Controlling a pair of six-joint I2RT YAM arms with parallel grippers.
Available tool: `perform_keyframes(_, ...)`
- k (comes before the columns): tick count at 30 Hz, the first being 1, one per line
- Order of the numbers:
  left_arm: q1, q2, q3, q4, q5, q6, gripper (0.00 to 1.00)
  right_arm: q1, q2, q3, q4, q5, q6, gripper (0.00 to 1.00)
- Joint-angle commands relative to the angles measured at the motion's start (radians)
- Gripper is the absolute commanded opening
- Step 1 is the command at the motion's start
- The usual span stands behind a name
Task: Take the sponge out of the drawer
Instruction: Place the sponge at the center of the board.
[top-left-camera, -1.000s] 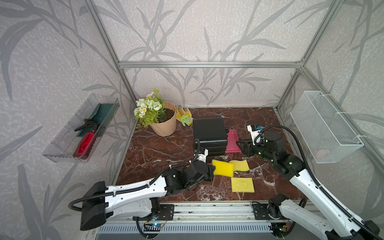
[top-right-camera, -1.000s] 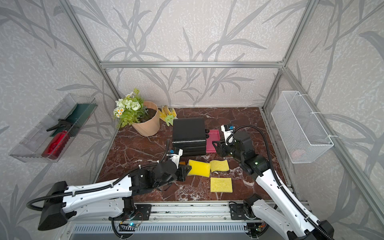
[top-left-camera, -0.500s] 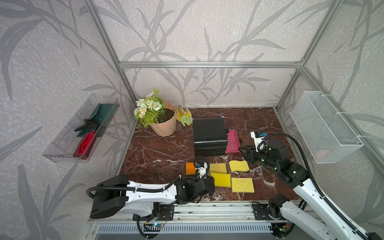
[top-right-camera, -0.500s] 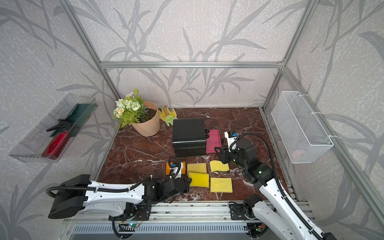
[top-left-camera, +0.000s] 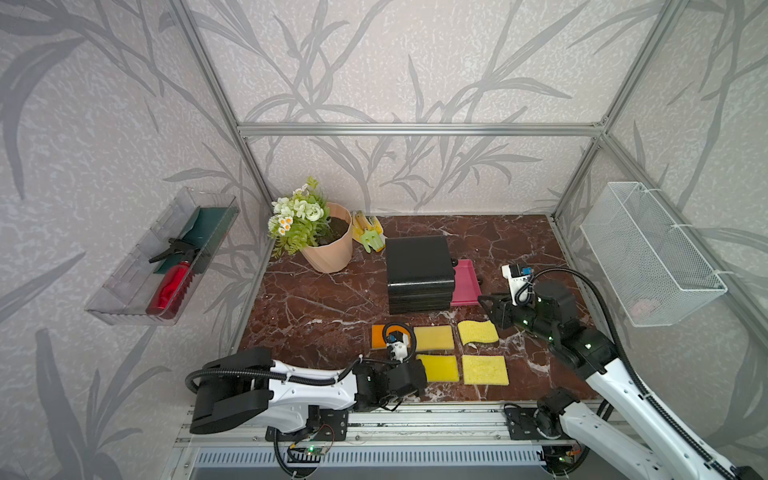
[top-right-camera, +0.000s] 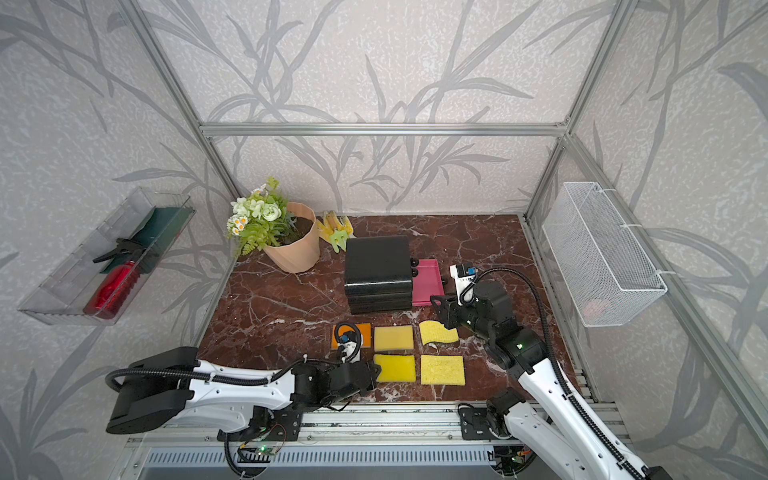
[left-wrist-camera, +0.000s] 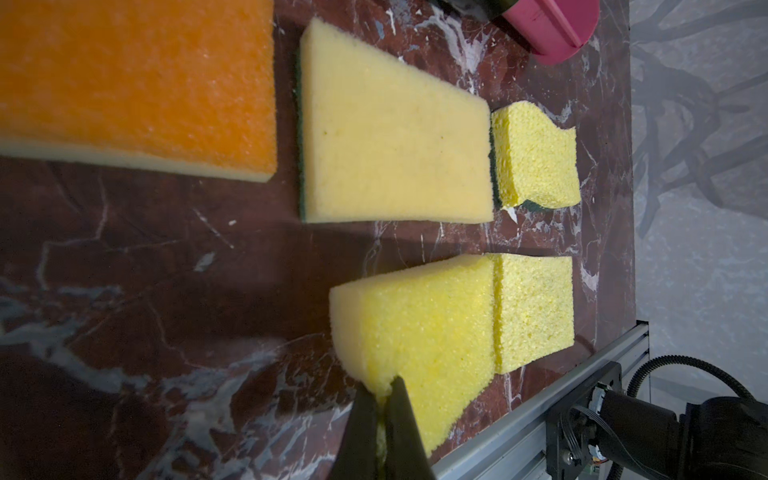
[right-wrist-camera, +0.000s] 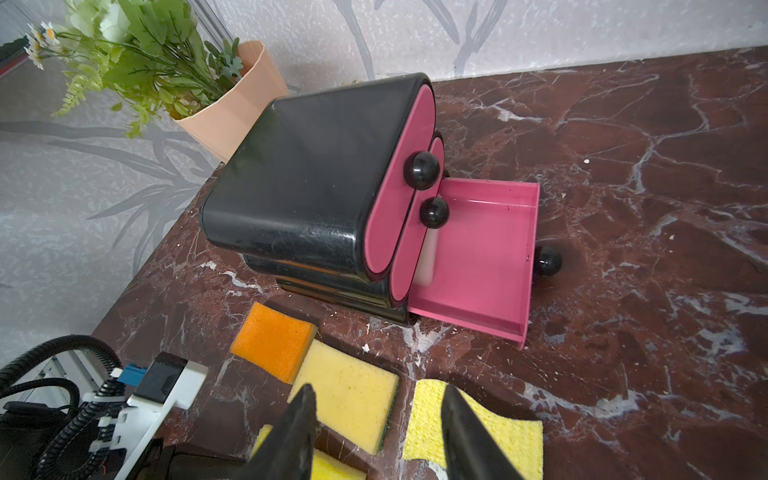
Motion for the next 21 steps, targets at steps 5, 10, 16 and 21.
perform_keyframes(5,0.026,0.026,-0.001,0.020,0.038,-0.043,0.08,0.005,-0.009,-0.011,-0.010,0.027,-0.013,0.49)
perform_keyframes(10,0.035,0.030,0.000,0.021,0.052,-0.047,0.22,0.005,-0.008,-0.012,-0.017,0.036,-0.021,0.49)
perform_keyframes(16,0.038,0.017,0.005,-0.007,0.045,-0.047,0.33,0.004,-0.001,-0.012,-0.017,0.043,-0.026,0.49)
perform_keyframes(21,0.038,-0.002,0.006,-0.035,0.035,-0.050,0.35,0.004,0.005,-0.013,-0.015,0.049,-0.030,0.49)
